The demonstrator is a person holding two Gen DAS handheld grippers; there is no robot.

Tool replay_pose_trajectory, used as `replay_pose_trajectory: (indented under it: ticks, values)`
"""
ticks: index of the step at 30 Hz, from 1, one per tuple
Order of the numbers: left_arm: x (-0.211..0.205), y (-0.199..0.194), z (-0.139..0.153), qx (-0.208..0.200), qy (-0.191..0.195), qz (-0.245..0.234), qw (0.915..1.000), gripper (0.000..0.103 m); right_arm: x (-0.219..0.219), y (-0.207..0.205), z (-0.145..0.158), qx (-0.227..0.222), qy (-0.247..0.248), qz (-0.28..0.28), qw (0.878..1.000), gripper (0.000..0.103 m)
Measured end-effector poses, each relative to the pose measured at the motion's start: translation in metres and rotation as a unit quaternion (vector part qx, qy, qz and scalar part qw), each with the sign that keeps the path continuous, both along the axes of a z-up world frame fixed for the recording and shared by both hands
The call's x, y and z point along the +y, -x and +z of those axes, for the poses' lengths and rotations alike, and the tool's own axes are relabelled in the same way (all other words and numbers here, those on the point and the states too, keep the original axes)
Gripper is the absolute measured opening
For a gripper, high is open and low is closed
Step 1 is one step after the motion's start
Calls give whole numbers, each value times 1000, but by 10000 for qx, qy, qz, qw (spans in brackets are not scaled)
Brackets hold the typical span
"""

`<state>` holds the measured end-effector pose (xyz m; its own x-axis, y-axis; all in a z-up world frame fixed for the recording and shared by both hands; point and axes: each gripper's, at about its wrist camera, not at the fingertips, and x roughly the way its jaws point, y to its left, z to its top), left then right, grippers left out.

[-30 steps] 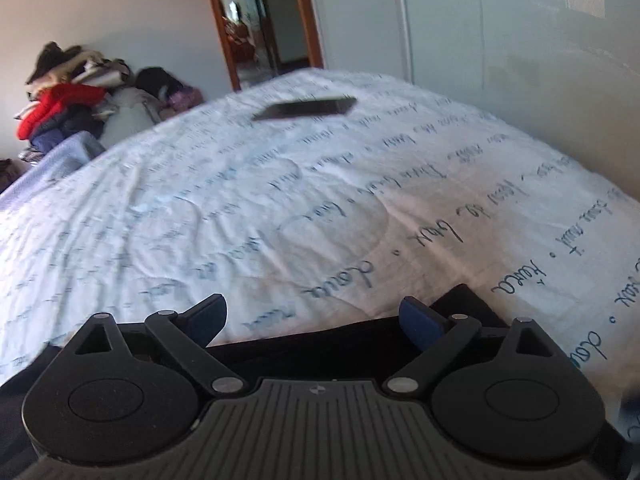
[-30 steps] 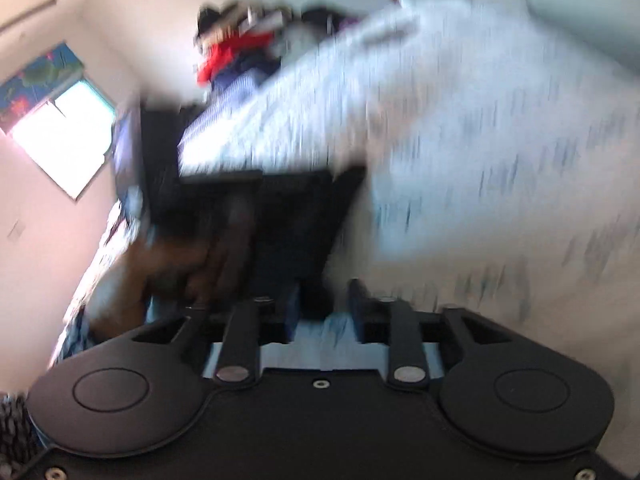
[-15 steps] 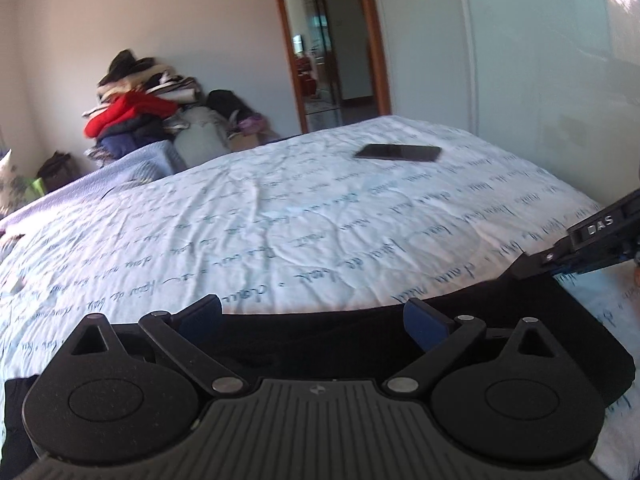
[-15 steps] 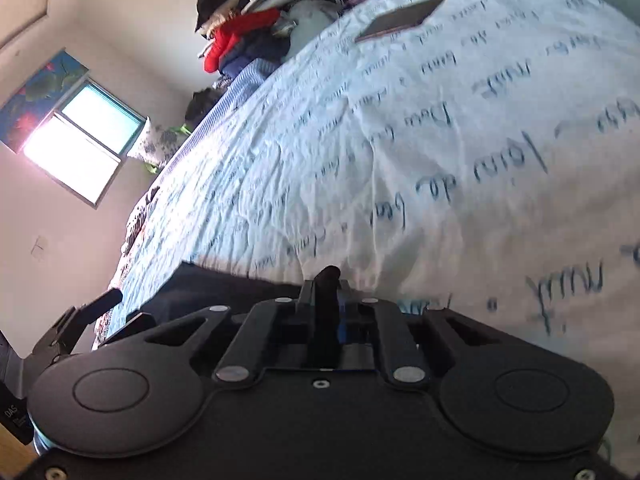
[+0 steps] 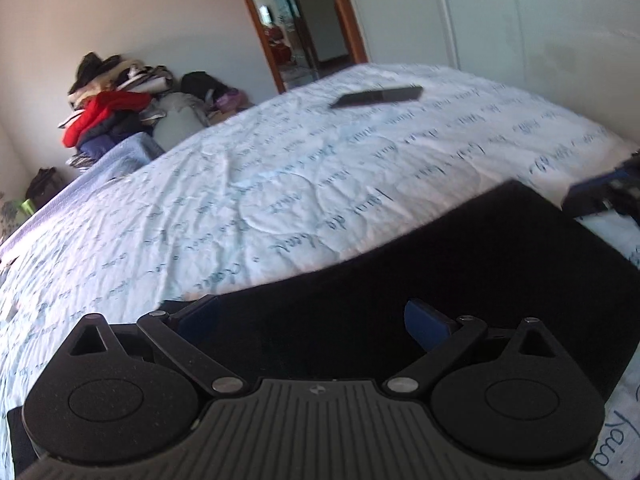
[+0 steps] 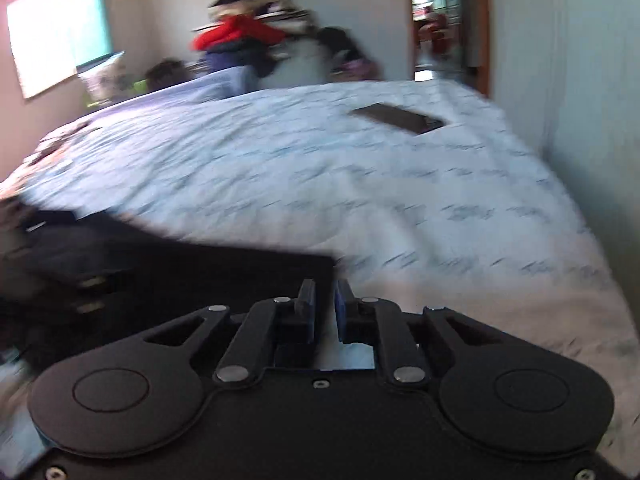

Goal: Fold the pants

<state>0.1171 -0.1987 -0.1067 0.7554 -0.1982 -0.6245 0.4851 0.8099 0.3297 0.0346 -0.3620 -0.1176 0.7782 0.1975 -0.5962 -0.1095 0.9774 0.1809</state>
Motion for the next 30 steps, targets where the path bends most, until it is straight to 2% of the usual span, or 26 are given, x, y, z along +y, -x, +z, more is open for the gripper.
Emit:
replay_pose_trajectory:
  ticks: [2,3,5,7,9,11,13,14,16,19,22,25,28,30]
  values:
    - [-7,-2,-11,88,-76,-109,9999,102,15,4,-16,339,490,227,9980,21]
    - [-8,-4,-14,85,-72,-26,9999,101,18,6,-22,285,750,167,9966,21]
    - [-1,-2,-5,8,148,132,9998,100,17,7,-14,276,780,-205,9964,38]
    - [14,1,10,-109,451,333,9984,101,20,11,3,-109,632,-233,9977,38]
    - [34,1,26,-96,768,576,9953,101,35,4,9,-269,439,-1,9987,38]
    - [57,0,38,88,1098,745,9911,102,52,-10,1,-192,427,286,9985,46]
    - [78,-4,49,500,1296,908,9861,102,66,-24,-17,105,599,439,9972,46]
    - [88,-4,53,641,1365,962,9839,102,71,-27,-23,118,753,407,9963,46]
    - [107,1,61,653,1493,1015,9814,102,79,-26,-15,-13,869,252,9959,46]
    - [133,9,77,388,1587,1483,9754,102,99,-31,8,-366,781,600,9945,45]
    - [156,20,103,27,1462,1783,9730,102,132,-56,13,-403,1171,1180,9853,45]
    - [171,42,136,-653,849,2052,9728,102,151,-95,-1,83,1054,1780,9783,45]
    - [181,63,166,-1593,196,2381,9579,103,161,-122,-11,128,1047,1760,9787,54]
    - [185,70,176,-1892,148,2489,9498,103,161,-122,-5,77,947,1619,9822,54]
